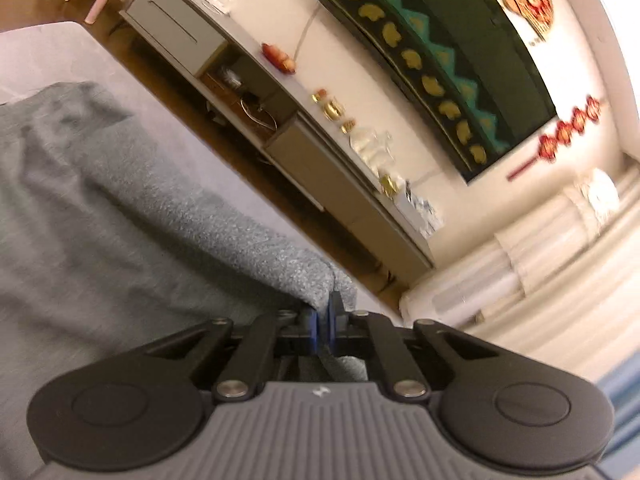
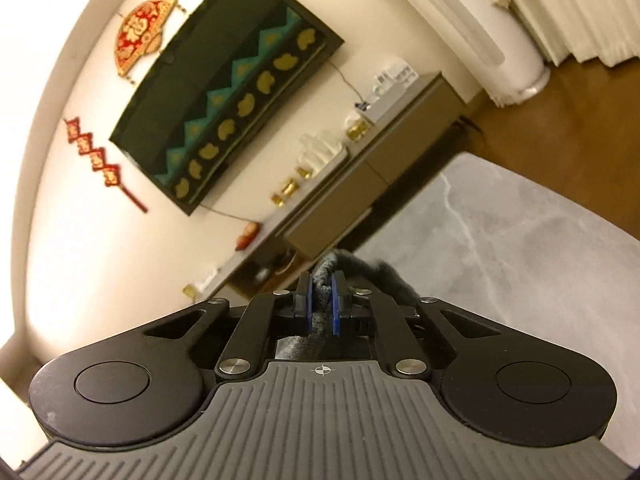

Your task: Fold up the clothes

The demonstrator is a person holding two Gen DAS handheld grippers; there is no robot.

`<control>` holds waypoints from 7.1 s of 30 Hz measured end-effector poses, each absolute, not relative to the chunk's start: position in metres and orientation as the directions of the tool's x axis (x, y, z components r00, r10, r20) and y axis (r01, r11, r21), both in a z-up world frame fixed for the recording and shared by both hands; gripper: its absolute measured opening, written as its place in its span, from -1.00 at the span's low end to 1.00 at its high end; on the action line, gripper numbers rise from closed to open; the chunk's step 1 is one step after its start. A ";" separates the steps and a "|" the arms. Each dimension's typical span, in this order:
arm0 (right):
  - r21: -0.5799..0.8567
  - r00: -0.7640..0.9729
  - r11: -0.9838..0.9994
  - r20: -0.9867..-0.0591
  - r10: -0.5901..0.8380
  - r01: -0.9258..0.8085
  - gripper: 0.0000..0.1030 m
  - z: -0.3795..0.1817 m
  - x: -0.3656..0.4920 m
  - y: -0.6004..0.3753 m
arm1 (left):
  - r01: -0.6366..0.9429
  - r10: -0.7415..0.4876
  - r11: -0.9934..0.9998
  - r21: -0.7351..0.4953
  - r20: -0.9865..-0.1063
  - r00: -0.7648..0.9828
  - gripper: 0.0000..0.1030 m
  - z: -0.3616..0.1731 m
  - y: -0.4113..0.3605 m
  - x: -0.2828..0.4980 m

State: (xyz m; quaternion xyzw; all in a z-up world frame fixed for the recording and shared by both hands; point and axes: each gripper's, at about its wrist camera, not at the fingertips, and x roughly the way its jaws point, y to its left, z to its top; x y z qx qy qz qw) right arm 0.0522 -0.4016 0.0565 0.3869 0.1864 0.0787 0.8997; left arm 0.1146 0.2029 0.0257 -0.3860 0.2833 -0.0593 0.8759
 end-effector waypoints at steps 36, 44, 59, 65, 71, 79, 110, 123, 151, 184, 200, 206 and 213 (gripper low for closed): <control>0.453 0.620 0.844 -0.760 0.197 0.287 -0.89 -0.016 0.041 -0.398 | -0.054 -0.439 0.793 -0.607 -0.629 0.641 -0.88 -0.059 0.179 0.049; 0.577 0.850 0.817 -0.430 0.303 0.000 -0.89 0.088 0.070 -0.397 | -0.005 -0.435 0.741 -0.671 -0.487 0.757 -0.88 -0.038 0.195 0.042; 0.288 0.703 0.909 -0.711 -0.008 0.302 -0.31 0.004 0.047 -0.389 | -0.032 -0.428 0.792 -0.610 -0.592 0.683 -0.59 -0.064 0.174 0.037; 0.293 0.629 0.947 -0.763 0.151 0.128 -0.63 -0.011 0.058 -0.347 | 0.031 -0.462 0.746 -0.666 -0.483 0.744 -0.45 -0.050 0.198 0.012; 0.101 0.665 0.973 -0.744 -0.066 0.209 -0.66 0.005 0.052 -0.331 | -0.133 -0.310 0.765 -0.630 -0.541 0.782 -0.23 -0.036 0.265 0.011; 0.185 0.653 0.976 -0.726 0.216 -0.117 -0.31 0.005 0.059 -0.219 | -0.314 -0.143 0.807 -0.500 -0.681 0.718 -0.60 -0.057 0.353 0.044; 0.375 0.268 0.706 -0.737 0.620 -0.601 0.26 0.008 0.257 0.299 | -0.429 -0.134 0.594 -0.680 -0.610 0.781 -0.21 -0.047 0.431 0.040; -0.077 0.355 0.416 -0.673 0.649 -0.906 -0.96 0.017 0.051 0.362 | -0.328 -0.126 0.626 -0.708 -0.507 0.853 0.01 -0.024 0.445 0.018; 0.126 0.373 0.585 -0.658 0.654 -0.802 0.44 0.026 0.055 0.191 | -0.130 -0.158 0.806 -0.578 -0.422 0.893 -0.81 0.012 0.430 -0.028; 0.038 0.496 0.674 -0.647 0.579 -0.738 -0.95 0.038 0.054 0.324 | -0.155 -0.374 0.586 -0.795 -0.435 0.819 0.18 -0.023 0.444 -0.020; 0.200 0.513 0.763 -0.634 0.579 -0.615 -0.94 0.038 0.113 0.297 | -0.090 -0.521 0.512 -0.854 -0.392 0.758 0.48 -0.039 0.414 0.016; 0.243 0.459 0.713 -0.621 0.635 -0.658 -0.94 0.039 0.100 0.291 | -0.265 -0.340 0.479 -0.837 -0.455 0.823 -0.33 -0.059 0.427 0.035; 0.185 0.317 0.539 -0.637 0.703 -0.821 -0.83 0.016 0.022 0.305 | -0.265 -0.233 0.565 -0.781 -0.459 0.857 -0.48 -0.044 0.449 0.008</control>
